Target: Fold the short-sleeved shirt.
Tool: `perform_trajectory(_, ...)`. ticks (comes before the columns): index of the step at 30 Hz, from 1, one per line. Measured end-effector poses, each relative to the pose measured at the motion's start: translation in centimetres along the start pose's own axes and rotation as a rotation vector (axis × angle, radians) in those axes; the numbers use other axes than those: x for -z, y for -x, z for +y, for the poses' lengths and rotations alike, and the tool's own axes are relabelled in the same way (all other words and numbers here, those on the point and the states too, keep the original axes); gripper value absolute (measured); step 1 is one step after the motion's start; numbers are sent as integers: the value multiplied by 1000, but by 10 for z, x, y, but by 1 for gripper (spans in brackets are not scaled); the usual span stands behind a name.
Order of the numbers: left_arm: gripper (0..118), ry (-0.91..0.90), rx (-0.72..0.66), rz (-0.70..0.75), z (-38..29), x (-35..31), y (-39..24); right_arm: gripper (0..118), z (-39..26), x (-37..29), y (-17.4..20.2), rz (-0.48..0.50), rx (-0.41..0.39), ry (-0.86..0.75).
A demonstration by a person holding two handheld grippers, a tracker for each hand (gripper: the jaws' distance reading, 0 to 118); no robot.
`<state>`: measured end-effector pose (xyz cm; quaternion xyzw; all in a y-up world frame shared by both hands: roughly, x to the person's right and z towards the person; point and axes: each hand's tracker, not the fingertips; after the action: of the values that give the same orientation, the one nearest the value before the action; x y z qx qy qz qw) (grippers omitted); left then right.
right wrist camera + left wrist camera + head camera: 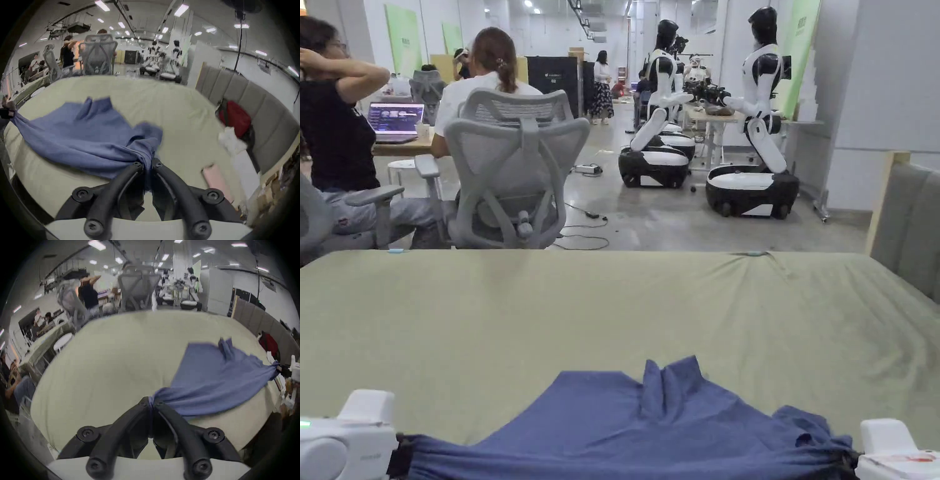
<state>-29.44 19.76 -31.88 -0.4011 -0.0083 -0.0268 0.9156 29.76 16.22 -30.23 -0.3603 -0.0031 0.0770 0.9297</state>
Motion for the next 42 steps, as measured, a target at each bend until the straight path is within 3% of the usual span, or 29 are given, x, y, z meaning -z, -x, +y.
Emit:
perform_trajectory(3, 1, 29, -55, -9, -38, 12, 3, 7, -32, 8, 3, 0, 29, 41)
perform_trajectory(4, 7, 14, -69, -8, -44, 12, 2, 10, -35, 5, 1, 19, 56, 25)
perform_trajectory(5, 22, -20, -87, 1, -46, 9, 0, 21, -35, 1, -1, 64, 80, -21)
perform_trajectory(6, 49, -34, -93, 26, -45, 3, -5, 55, -29, -6, 0, 60, 89, -49)
perform_trajectory(7, 64, -43, -73, 69, -40, -3, -12, 80, -21, -12, 3, 45, 92, -46)
perform_trajectory(8, 71, -67, -49, 86, -35, -8, -22, 98, -10, -22, 7, 51, 101, -61)
perform_trajectory(12, 75, -278, 32, 19, 1, -36, -90, 109, 39, -54, 61, 114, 56, -233)
perform_trajectory(15, 79, -414, 86, -19, 21, -50, -136, 109, 63, -75, 109, 166, 33, -323)
perform_trajectory(17, 76, -490, 116, -43, 26, -60, -158, 101, 73, -80, 127, 198, 42, -348)
perform_trajectory(18, 61, -498, 125, -51, 25, -60, -163, 78, 74, -83, 134, 201, 43, -358)
perform_trajectory(20, 0, -494, 121, -50, 26, -62, -171, 12, 75, -83, 143, 184, 35, -365)
perform_trajectory(21, 0, -491, 116, -48, 27, -59, -172, 0, 74, -81, 147, 175, 30, -368)
perform_trajectory(24, 0, -424, 105, -117, 29, -55, -164, 0, 70, -77, 152, 209, 24, -358)
perform_trajectory(28, 0, -276, 131, -38, 31, -32, -114, 0, 63, -73, 163, 208, -10, -354)
perform_trajectory(33, 0, 57, -121, -82, 28, 16, -7, 0, 53, -63, 178, 240, -31, -332)
perform_trajectory(37, 0, 147, -138, -44, 15, 27, 38, 0, 50, -52, 185, 257, -43, -307)
perform_trajectory(41, 35, 166, -118, -51, 1, 32, 37, 0, 51, -44, 186, 257, -52, -284)
perform_trajectory(42, 86, 169, -118, -48, -3, 34, 33, 0, 52, -42, 185, 256, -52, -280)
